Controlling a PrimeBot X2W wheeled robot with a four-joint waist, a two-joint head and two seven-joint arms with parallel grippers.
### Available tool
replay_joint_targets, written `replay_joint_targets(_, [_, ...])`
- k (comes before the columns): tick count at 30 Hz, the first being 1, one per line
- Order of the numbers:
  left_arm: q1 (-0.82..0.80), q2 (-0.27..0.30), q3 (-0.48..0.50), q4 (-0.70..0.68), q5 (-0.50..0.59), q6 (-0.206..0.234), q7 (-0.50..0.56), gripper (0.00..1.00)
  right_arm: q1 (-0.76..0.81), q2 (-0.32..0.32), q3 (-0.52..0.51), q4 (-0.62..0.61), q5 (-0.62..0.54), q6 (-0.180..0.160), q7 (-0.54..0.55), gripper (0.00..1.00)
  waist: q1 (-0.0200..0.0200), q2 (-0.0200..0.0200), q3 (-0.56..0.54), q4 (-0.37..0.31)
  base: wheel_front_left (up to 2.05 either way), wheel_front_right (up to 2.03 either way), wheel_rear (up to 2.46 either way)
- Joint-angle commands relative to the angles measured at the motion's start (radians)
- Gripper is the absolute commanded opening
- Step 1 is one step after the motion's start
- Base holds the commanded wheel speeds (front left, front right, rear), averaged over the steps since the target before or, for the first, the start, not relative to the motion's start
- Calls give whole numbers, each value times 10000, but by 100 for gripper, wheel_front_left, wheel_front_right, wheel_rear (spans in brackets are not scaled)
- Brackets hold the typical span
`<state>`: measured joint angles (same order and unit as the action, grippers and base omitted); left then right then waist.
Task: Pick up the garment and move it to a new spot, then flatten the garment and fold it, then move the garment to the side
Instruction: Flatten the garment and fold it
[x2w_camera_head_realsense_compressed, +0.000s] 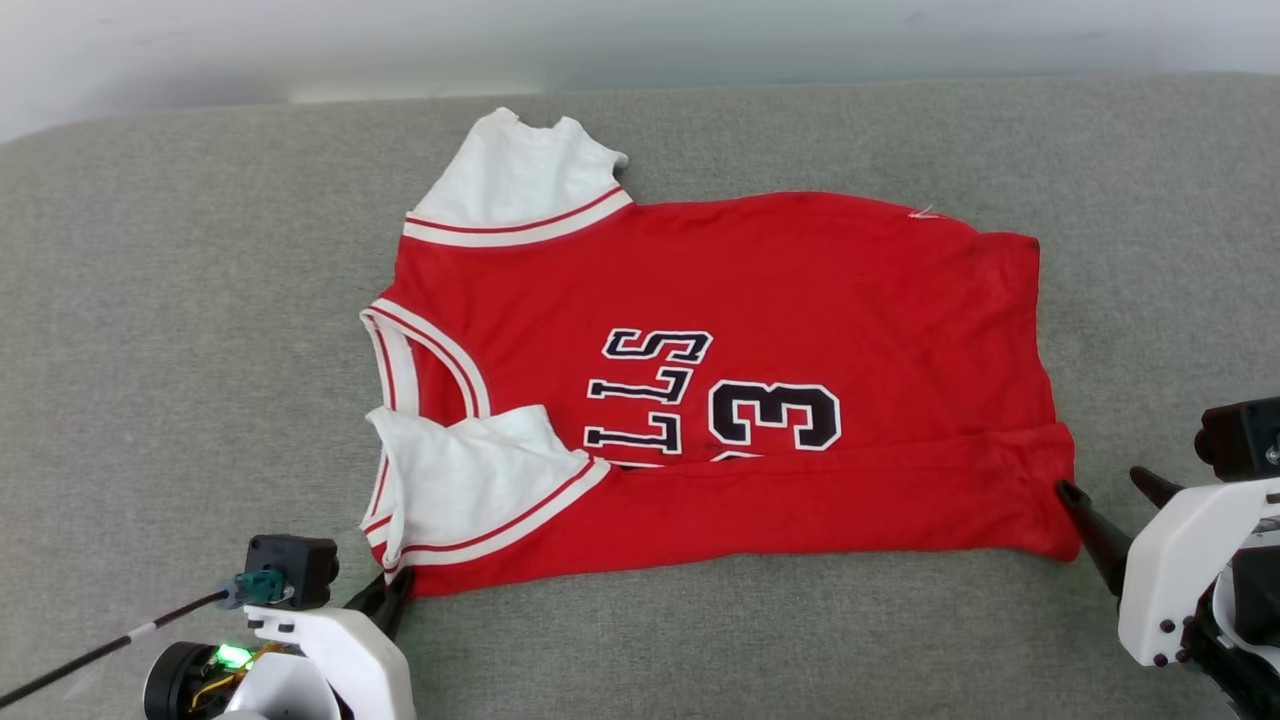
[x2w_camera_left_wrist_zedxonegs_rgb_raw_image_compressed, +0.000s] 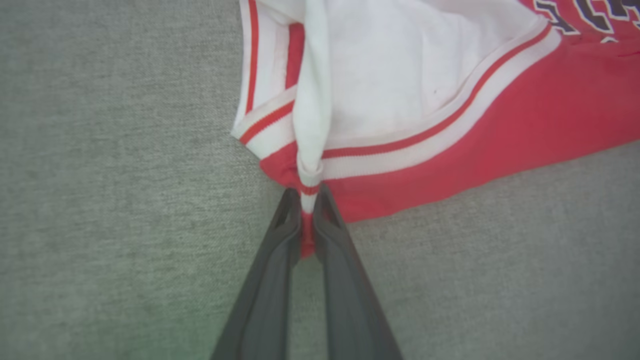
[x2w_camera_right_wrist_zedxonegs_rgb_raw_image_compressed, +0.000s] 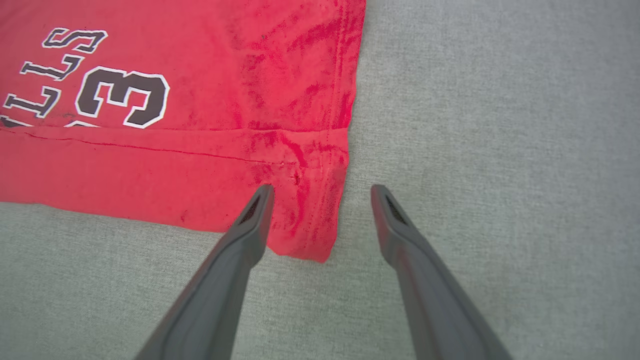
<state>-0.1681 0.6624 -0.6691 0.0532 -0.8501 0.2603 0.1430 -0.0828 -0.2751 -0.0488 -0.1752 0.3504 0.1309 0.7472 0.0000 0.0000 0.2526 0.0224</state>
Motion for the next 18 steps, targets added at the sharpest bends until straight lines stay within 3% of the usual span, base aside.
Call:
replay_joint_targets(1, [145, 17, 45, -137, -11, -31, -182, 0, -25, 68, -104, 180, -263, -5, 62, 100, 0, 0, -182, 145, 0, 0, 0])
replay_joint_targets(18, [46, 678, 215, -2402, 642, 298, -611, 0, -563, 786, -317, 2740, -1100, -5, 376, 100, 0, 0, 107, 839, 0, 0, 0])
